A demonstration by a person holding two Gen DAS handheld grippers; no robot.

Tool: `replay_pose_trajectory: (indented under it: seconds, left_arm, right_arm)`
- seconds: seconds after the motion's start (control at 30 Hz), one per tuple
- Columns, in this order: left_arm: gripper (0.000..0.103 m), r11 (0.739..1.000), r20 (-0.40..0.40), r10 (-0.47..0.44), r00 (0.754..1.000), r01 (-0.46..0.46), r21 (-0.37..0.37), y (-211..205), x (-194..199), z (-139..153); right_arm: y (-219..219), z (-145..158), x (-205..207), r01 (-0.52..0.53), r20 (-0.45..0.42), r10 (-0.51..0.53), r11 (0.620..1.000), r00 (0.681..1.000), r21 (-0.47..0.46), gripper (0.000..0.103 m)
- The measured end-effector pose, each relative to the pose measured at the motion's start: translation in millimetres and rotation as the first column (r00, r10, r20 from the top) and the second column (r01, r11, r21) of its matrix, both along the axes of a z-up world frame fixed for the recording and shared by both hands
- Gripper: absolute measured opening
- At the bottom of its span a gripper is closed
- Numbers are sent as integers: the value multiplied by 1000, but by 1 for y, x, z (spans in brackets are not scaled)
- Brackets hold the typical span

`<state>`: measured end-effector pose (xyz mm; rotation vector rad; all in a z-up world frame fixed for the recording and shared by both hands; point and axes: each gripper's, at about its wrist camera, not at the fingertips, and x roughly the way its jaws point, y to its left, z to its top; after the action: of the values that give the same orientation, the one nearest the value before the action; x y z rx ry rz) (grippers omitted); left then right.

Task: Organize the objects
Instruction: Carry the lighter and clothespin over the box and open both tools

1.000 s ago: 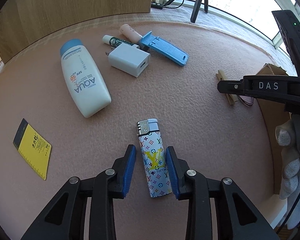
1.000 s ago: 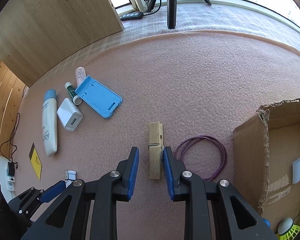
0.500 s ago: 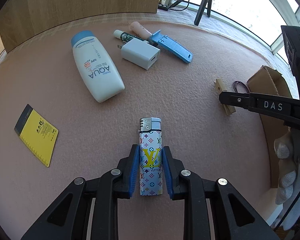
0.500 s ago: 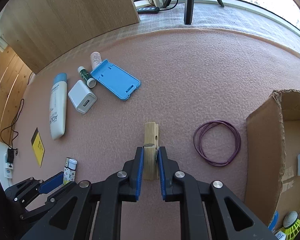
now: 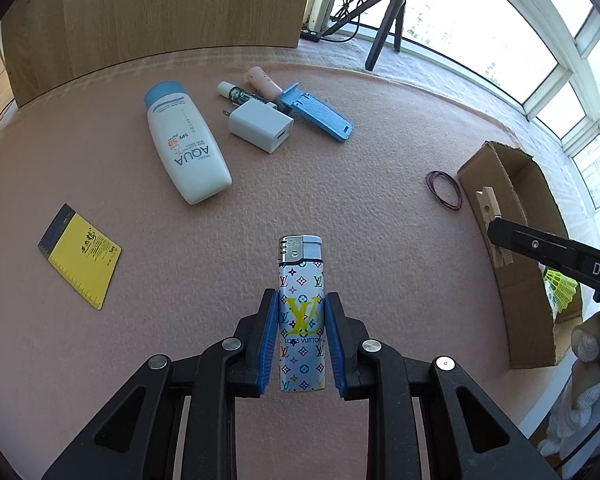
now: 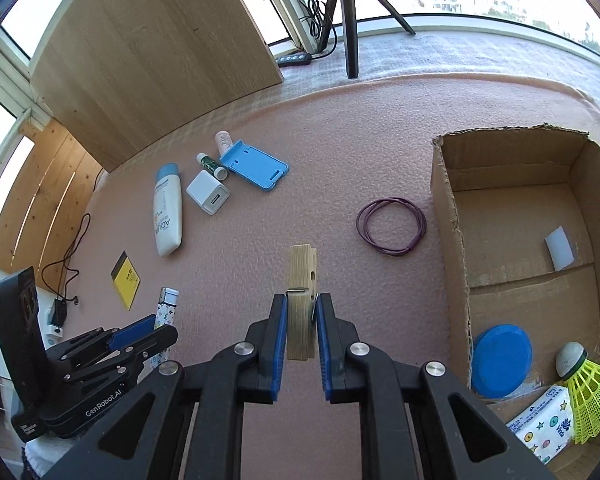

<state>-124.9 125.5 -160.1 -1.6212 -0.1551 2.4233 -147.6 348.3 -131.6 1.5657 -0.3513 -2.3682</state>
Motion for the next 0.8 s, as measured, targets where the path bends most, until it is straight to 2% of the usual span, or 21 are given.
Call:
replay_pose_trajectory:
  seconds: [0.13, 0.33, 0.57, 0.8]
  left_arm:
    - [25, 999, -30, -46, 998, 46, 12, 25, 3, 15]
    - [25, 990, -73, -137, 988, 140, 33, 86, -1, 31]
    - [25, 963, -108, -258, 960, 264, 51, 165, 2, 45]
    - [25, 937, -113, -339, 934, 346, 52, 229, -1, 43]
  right_arm:
    - [23, 14, 16, 37, -24, -38, 999, 999, -10, 13]
    - [66, 30, 40, 102, -58, -100, 994, 993, 31, 13]
    - [119, 39, 65, 189, -77, -184, 980, 980, 67, 13]
    - [158, 36, 79, 247, -73, -242, 966, 968, 81, 13]
